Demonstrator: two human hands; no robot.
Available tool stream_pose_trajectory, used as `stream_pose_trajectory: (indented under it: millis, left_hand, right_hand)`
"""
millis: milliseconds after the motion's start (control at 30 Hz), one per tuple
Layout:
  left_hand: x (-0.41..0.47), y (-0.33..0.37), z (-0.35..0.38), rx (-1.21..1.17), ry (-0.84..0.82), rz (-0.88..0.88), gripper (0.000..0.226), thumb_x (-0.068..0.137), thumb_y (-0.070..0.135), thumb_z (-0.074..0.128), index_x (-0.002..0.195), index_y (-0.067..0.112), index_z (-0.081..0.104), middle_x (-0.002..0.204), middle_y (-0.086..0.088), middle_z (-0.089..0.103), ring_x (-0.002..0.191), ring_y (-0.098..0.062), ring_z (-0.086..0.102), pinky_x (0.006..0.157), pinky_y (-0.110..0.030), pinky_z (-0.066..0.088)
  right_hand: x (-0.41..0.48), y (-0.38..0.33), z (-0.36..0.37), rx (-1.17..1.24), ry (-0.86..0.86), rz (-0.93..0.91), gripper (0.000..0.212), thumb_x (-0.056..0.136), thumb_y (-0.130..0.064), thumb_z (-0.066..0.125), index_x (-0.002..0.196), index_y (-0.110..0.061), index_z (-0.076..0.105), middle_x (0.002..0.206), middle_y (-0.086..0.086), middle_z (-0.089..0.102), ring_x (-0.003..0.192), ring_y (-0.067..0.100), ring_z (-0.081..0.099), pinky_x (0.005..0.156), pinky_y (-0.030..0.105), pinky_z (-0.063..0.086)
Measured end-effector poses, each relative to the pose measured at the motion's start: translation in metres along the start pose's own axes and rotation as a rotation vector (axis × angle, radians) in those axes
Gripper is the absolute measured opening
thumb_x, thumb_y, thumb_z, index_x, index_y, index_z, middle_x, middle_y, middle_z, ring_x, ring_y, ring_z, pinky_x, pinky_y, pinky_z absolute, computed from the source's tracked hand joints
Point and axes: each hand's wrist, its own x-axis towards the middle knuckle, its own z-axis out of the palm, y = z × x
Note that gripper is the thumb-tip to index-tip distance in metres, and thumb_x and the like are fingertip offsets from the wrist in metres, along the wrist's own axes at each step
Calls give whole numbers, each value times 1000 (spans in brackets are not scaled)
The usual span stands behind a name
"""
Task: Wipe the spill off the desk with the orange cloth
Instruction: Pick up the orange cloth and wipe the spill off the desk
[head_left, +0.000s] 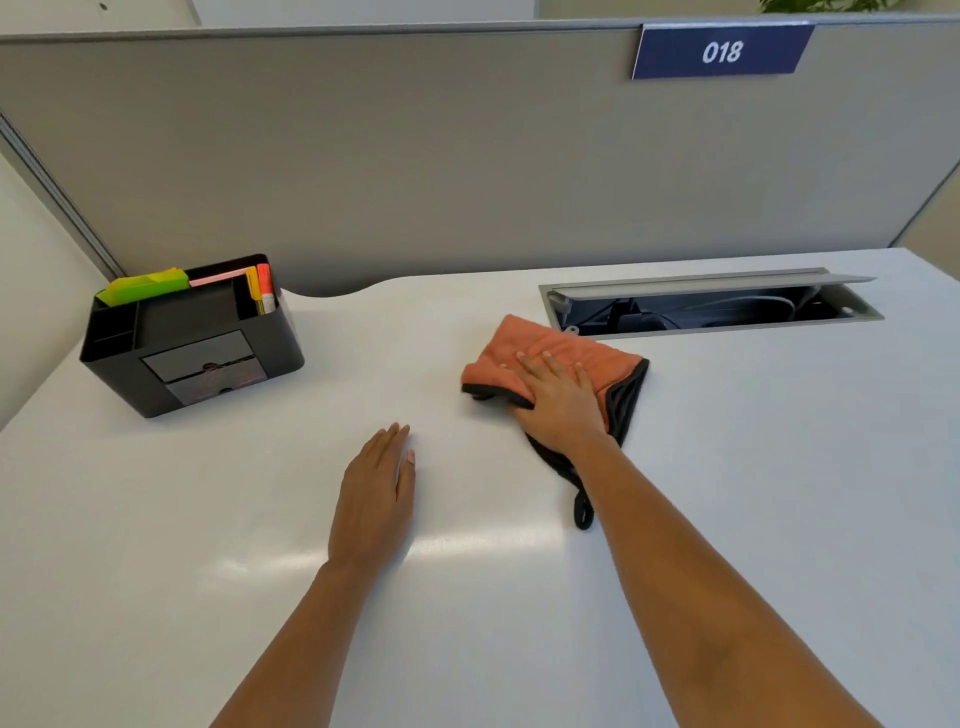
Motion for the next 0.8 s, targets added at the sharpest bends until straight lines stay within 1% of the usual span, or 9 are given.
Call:
stream_pose_trajectory:
  millis: [67,133,200,367,433,533,633,800]
  left_hand:
    - [0,-1,0,14,8,15,43,98,27,32,139,18,40,148,1,38,139,-14,30,113,-23,15]
    - [1,-1,2,16,12,13,43,98,27,32,139,18,41,148,2,39,138,-13,30,112,-22,15]
    - [1,-2,3,24,12,9,43,98,26,33,139,18,41,147,2,40,138,-14,31,113,-22,16]
    - [3,-2,3,31,3,8,41,98,25,34,137,18,43,146,2,41,137,-14,32,115,-26,19]
    - [2,-1,2,28,1,0,42,98,27,33,137,17,44,146,1,42,137,-15,33,115,-27,19]
    - [-1,3,-1,37,-8,-12,50,93,34,26,136,17,45,145,0,43,136,-16,34,114,-25,19]
    - [-2,6,-3,43,-19,-20,53,91,35,25,136,16,46,145,0,43,137,-16,34,114,-25,19]
    - [-3,8,-5,55,-23,-23,53,91,34,24,135,15,47,145,-1,42,137,-16,34,114,-25,18]
  right_hand:
    - [3,25,-6,5,39,125,61,93,-48,37,148,-31,19,158,-7,18,147,23,11,117,55,6]
    - [1,51,-10,-11,63,238,60,93,-50,35,148,-31,18,158,-5,18,146,25,12,116,56,8]
    - [-8,71,-12,-31,86,327,59,93,-50,34,148,-30,22,158,-4,20,146,27,14,115,57,11]
    - [-45,91,-11,-19,157,472,58,92,-50,37,146,-28,29,156,0,27,144,31,18,114,60,12]
    - [-61,86,-11,-14,155,500,58,91,-48,39,145,-29,30,155,1,28,144,33,18,114,60,12]
    - [-82,72,-9,-10,137,517,58,91,-48,40,145,-29,29,156,2,26,144,34,16,113,61,11]
    - [-96,54,-10,-4,122,512,59,91,-49,41,146,-30,28,157,2,24,145,35,13,113,62,9]
    - [-116,14,-3,-8,77,417,63,89,-52,45,146,-33,26,158,-1,21,146,35,12,112,62,8]
